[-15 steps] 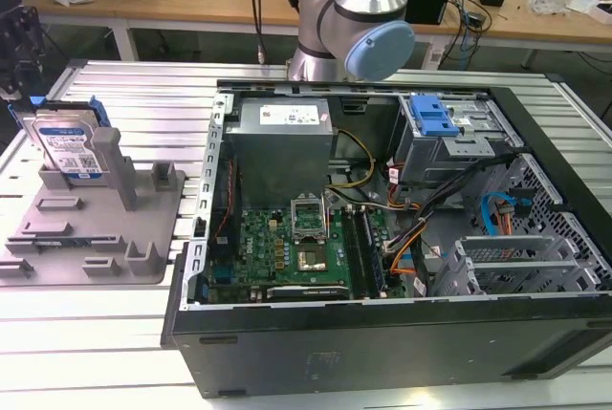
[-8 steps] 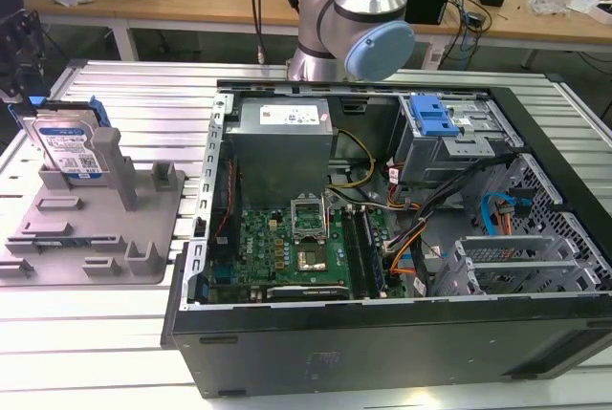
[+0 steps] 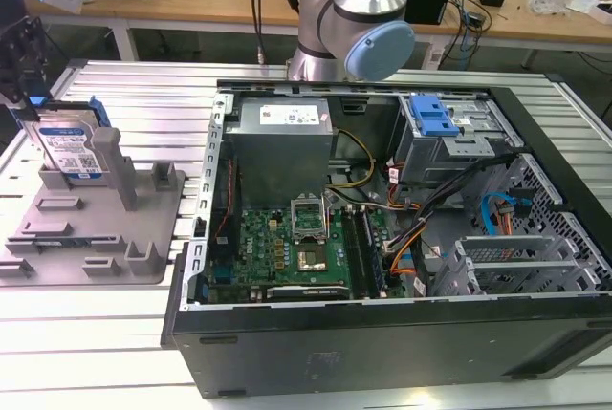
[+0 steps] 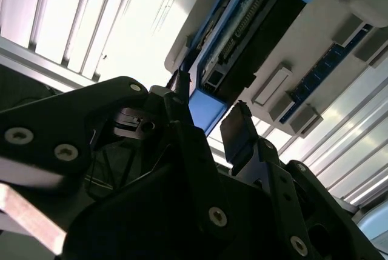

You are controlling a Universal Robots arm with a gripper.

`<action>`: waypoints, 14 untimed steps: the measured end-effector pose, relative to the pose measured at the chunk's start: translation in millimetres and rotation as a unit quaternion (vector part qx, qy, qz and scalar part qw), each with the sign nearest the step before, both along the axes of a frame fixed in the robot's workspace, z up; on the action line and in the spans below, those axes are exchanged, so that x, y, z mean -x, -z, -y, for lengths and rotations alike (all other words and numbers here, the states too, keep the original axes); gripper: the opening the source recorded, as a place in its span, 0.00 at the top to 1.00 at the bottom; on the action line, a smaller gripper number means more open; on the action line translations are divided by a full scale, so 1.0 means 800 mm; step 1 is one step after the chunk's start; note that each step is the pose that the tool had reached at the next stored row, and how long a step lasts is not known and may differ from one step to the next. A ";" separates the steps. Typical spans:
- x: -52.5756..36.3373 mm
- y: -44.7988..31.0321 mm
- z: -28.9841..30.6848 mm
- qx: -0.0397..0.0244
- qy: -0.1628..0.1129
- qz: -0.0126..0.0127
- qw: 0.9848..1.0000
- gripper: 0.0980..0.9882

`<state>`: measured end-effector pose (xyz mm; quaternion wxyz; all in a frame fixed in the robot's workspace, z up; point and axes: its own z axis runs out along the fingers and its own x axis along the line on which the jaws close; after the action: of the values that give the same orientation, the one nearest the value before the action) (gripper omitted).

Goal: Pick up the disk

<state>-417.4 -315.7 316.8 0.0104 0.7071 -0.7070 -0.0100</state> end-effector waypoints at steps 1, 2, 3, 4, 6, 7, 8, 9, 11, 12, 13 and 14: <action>0.000 0.0013 -0.0001 0.000 0.000 0.000 1.000 0.57; 0.000 0.0024 0.0000 0.000 0.000 0.000 1.000 0.57; 0.001 0.0044 0.0000 0.000 0.000 0.000 1.000 0.57; 0.001 0.0063 -0.0001 0.000 0.000 0.000 1.000 0.57; 0.001 0.0104 -0.0001 0.000 0.000 0.000 1.000 0.57; 0.001 0.0115 -0.0001 0.000 0.000 0.000 1.000 0.57; 0.001 0.0125 -0.0001 0.000 0.000 0.000 1.000 0.57; 0.002 0.0138 -0.0001 0.000 0.000 0.000 1.000 0.57; 0.002 0.0153 -0.0001 0.000 0.000 0.000 1.000 0.57; 0.002 0.0158 -0.0001 0.000 0.000 0.000 1.000 0.57; 0.002 0.0166 -0.0001 0.000 0.000 0.000 1.000 0.57; 0.002 0.0174 -0.0001 0.000 0.000 0.000 1.000 0.57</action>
<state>-418.8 -315.6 302.9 0.0104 0.7071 -0.7070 -0.0100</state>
